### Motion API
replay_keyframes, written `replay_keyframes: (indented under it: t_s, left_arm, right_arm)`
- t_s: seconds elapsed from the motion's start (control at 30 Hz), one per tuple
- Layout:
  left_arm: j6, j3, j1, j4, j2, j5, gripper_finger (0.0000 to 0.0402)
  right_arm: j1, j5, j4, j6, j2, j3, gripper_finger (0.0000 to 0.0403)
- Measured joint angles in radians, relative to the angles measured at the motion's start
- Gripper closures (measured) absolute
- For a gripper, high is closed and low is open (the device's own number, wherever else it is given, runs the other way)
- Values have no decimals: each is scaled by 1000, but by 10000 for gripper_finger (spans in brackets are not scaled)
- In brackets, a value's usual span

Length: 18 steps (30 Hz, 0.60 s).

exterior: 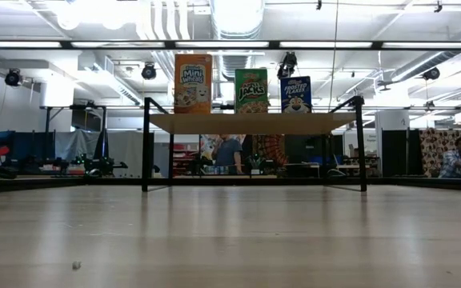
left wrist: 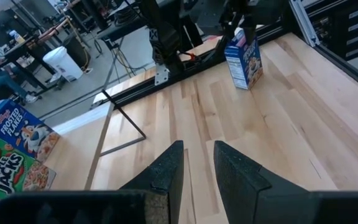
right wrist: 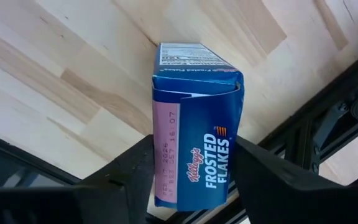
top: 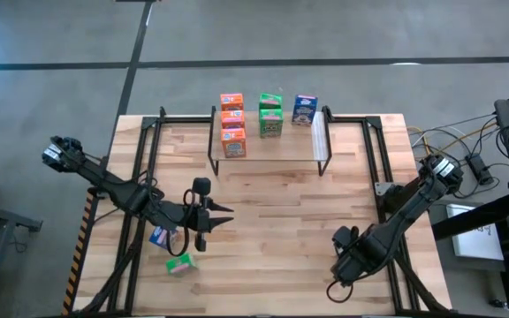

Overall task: Stack cereal on shelf
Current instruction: Put the right blue cereal box aligned with the other blue cereal box on the shelf

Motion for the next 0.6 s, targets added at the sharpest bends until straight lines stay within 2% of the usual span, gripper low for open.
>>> replay_keyframes:
  t_s: [0.33, 0.6]
  left_arm:
    - [-11, 0, 0, -2, 0, 1, 329]
    - [-18, 0, 0, -1, 0, 1, 329]
  right_arm:
    - [-9, 4, 1, -10, 0, 0, 251]
    - [-47, 12, 5, -61, -28, 31, 262]
